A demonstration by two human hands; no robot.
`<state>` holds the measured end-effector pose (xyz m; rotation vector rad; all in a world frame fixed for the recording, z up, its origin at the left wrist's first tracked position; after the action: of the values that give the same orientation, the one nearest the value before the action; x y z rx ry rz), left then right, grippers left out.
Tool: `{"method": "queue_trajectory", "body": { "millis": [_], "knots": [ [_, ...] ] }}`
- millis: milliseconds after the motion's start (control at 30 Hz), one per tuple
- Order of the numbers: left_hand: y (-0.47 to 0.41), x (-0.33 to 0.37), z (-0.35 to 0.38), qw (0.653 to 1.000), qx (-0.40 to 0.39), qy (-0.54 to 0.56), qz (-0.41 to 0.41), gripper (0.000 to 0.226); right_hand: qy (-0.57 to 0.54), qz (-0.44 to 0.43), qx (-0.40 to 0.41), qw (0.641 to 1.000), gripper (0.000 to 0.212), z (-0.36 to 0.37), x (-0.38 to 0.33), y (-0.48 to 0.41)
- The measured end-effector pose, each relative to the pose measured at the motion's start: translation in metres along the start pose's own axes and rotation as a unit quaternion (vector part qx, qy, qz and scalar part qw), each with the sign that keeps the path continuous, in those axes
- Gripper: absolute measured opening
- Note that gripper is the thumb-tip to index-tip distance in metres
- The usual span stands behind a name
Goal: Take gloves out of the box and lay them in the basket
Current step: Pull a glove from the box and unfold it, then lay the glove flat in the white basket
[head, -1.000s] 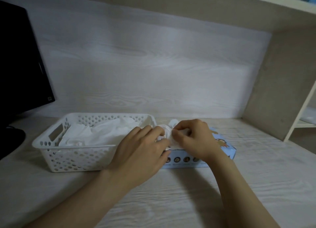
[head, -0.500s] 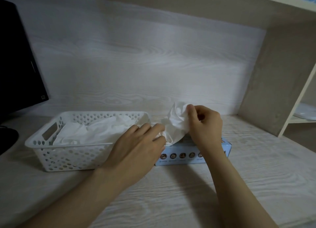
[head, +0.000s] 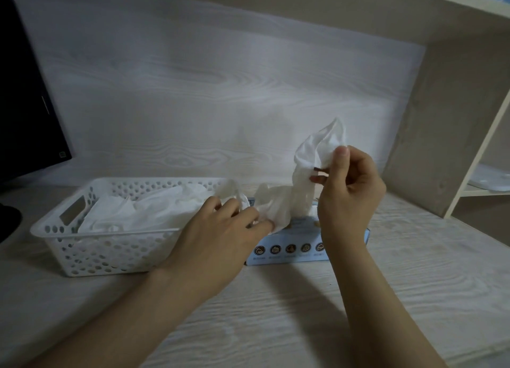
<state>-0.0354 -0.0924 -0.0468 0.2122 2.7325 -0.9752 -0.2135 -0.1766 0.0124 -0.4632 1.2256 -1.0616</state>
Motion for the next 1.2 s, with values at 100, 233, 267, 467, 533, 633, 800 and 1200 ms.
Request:
{"method": "queue_trajectory", "body": {
  "millis": [100,233,267,467,533,633,800,1200],
  "knots": [
    [0.001,0.002,0.0,1.0,0.003,0.012,0.001,0.067,0.019,-0.071,0.021,0.997,0.022,-0.004,-0.016,0.001],
    [0.0,0.002,-0.004,1.0,0.018,0.025,-0.001,0.056,0.096,-0.182,0.013,0.979,0.016,0.0,-0.039,0.008],
    [0.001,0.002,-0.008,0.999,0.028,0.034,-0.001,0.045,0.114,-0.2,0.007,0.973,0.015,0.002,-0.042,0.01],
    [0.001,-0.019,-0.042,0.962,0.092,0.232,-0.11,0.03,0.057,-0.192,-0.111,0.974,0.015,0.022,-0.038,0.017],
    [0.002,-0.028,-0.049,0.944,0.119,0.263,-0.159,0.029,0.02,-0.154,-0.166,0.974,0.013,0.032,-0.032,0.022],
    [0.006,-0.037,-0.05,0.918,0.116,0.307,-0.221,0.043,-0.04,-0.067,-0.236,0.969,0.015,0.046,-0.027,0.032],
    [0.005,-0.048,-0.045,0.88,0.092,0.376,-0.273,0.048,-0.092,0.017,-0.33,0.939,0.017,0.065,-0.023,0.051],
    [0.011,-0.076,-0.048,0.808,0.129,0.456,-0.35,0.022,-0.101,0.12,-0.387,0.909,0.031,0.07,-0.007,0.06]
  ]
}}
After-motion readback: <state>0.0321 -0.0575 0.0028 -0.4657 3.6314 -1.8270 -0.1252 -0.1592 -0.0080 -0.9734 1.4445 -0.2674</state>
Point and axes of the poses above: each hand's wrist, its own y-axis away from the middle knuckle, its own z-axis out of the palm, x = y × z, the point moved 8 cm from there along -y, towards the middle knuckle, and after that the axes turned 9 degrees about -z, right-handed, at the moved point
